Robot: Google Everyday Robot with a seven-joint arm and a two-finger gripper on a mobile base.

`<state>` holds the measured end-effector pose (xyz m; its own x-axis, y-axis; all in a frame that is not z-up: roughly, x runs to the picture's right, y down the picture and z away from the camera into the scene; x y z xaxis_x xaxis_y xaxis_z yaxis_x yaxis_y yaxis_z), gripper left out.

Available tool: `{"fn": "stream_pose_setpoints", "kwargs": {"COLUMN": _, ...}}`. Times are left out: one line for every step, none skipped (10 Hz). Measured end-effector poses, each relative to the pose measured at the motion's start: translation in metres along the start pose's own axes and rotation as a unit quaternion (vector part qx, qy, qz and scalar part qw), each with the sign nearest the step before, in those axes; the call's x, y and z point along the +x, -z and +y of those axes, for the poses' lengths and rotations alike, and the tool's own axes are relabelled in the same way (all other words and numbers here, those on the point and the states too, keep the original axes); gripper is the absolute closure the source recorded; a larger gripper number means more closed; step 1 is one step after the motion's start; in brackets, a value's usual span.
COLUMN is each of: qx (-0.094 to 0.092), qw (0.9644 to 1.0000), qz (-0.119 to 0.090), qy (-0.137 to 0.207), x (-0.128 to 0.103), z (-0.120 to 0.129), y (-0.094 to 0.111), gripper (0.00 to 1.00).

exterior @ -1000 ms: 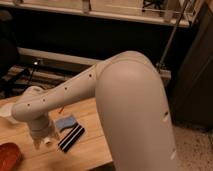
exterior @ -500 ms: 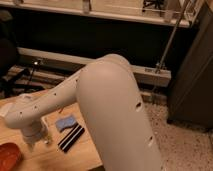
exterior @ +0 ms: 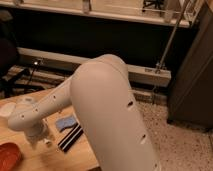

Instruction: Stand the bottle upright

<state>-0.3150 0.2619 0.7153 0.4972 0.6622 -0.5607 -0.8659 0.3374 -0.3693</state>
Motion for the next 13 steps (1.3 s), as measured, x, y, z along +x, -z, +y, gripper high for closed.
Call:
{"fn": "stream_pose_setpoints", "kwargs": {"qx": 0.003, "qw": 1.0, "qz": -0.003, "qy": -0.001, "x": -0.002, "z": 0.003, "y": -0.005, "gripper": 0.35}}
{"fn": "stream_pose_setpoints", "kwargs": {"qx": 0.005, "qw": 1.0, "qz": -0.006, "qy": -0.003, "x": -0.004, "z": 0.004, "y": -0.008, "gripper": 0.35}}
{"fn": "stream_pose_setpoints", "kwargs": {"qx": 0.009, "qw": 0.9999, "qz": -0.011, "qy": -0.009, "x": -0.008, "z": 0.004, "y": -0.012, "gripper": 0.35}}
{"fn": "stream_pose_setpoints", "kwargs": {"qx": 0.012, "qw": 0.9998, "qz": -0.013, "qy": -0.013, "x": -0.011, "z": 0.003, "y": -0.014, "gripper": 0.35}}
{"fn": "stream_pose_setpoints", "kwargs": {"qx": 0.015, "qw": 0.9996, "qz": -0.014, "qy": -0.02, "x": -0.015, "z": 0.0, "y": -0.018, "gripper": 0.35}}
{"fn": "stream_pose_setpoints", "kwargs": {"qx": 0.017, "qw": 0.9994, "qz": -0.015, "qy": -0.027, "x": -0.018, "z": -0.003, "y": -0.022, "gripper": 0.35}}
{"fn": "stream_pose_setpoints", "kwargs": {"qx": 0.018, "qw": 0.9993, "qz": -0.014, "qy": -0.031, "x": -0.02, "z": -0.006, "y": -0.025, "gripper": 0.35}}
{"fn": "stream_pose_setpoints", "kwargs": {"qx": 0.019, "qw": 0.9992, "qz": -0.012, "qy": -0.033, "x": -0.021, "z": -0.008, "y": -0.03, "gripper": 0.35}}
{"fn": "stream_pose_setpoints", "kwargs": {"qx": 0.019, "qw": 0.9991, "qz": -0.011, "qy": -0.035, "x": -0.023, "z": -0.01, "y": -0.035, "gripper": 0.35}}
{"fn": "stream_pose_setpoints", "kwargs": {"qx": 0.019, "qw": 0.9991, "qz": -0.009, "qy": -0.036, "x": -0.025, "z": -0.012, "y": -0.039, "gripper": 0.35}}
{"fn": "stream_pose_setpoints", "kwargs": {"qx": 0.019, "qw": 0.9991, "qz": -0.008, "qy": -0.037, "x": -0.027, "z": -0.013, "y": -0.042, "gripper": 0.35}}
{"fn": "stream_pose_setpoints", "kwargs": {"qx": 0.019, "qw": 0.9991, "qz": -0.008, "qy": -0.037, "x": -0.028, "z": -0.014, "y": -0.044, "gripper": 0.35}}
{"fn": "stream_pose_setpoints", "kwargs": {"qx": 0.019, "qw": 0.9992, "qz": -0.006, "qy": -0.036, "x": -0.03, "z": -0.015, "y": -0.046, "gripper": 0.38}}
